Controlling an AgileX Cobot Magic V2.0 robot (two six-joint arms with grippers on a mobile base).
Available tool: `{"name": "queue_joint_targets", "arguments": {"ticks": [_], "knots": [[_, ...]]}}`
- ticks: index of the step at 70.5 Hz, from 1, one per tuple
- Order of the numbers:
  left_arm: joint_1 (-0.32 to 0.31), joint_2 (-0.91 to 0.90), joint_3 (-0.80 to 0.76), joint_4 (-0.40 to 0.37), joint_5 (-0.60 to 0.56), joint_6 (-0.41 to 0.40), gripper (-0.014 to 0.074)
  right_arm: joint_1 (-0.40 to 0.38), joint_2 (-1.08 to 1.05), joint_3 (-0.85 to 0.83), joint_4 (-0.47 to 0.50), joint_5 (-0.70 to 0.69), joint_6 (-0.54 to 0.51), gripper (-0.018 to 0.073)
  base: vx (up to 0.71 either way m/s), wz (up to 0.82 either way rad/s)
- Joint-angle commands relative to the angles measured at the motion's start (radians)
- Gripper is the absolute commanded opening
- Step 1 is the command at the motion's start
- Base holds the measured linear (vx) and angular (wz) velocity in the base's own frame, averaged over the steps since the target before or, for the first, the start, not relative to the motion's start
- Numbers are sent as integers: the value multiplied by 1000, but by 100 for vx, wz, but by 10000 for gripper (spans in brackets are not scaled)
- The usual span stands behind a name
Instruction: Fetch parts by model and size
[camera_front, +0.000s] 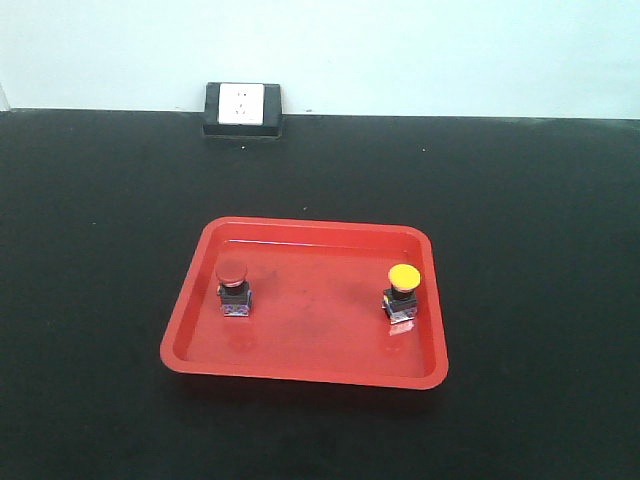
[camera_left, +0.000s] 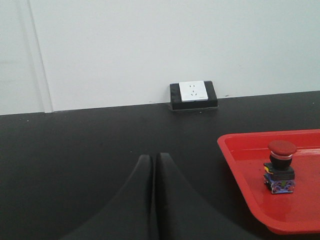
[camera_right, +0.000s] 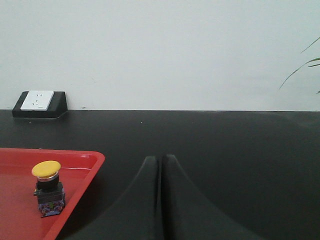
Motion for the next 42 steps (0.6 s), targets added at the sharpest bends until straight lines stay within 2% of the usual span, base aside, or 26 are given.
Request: {"name": "queue_joint_targets", "arguments": {"ticks": [1,25,42], "knots": [[2,-13,-11,0,-66,-9,-7,-6,-7,6,-9,-82,-22,-10,0,0],[2,-13,-11,0,-66,-9,-7,-6,-7,6,-9,-82,-74,-10,0,0],[2,-13,-11,0,-66,-9,-7,-7,-6,6,-6,-82,-74,-10,0,0]]}}
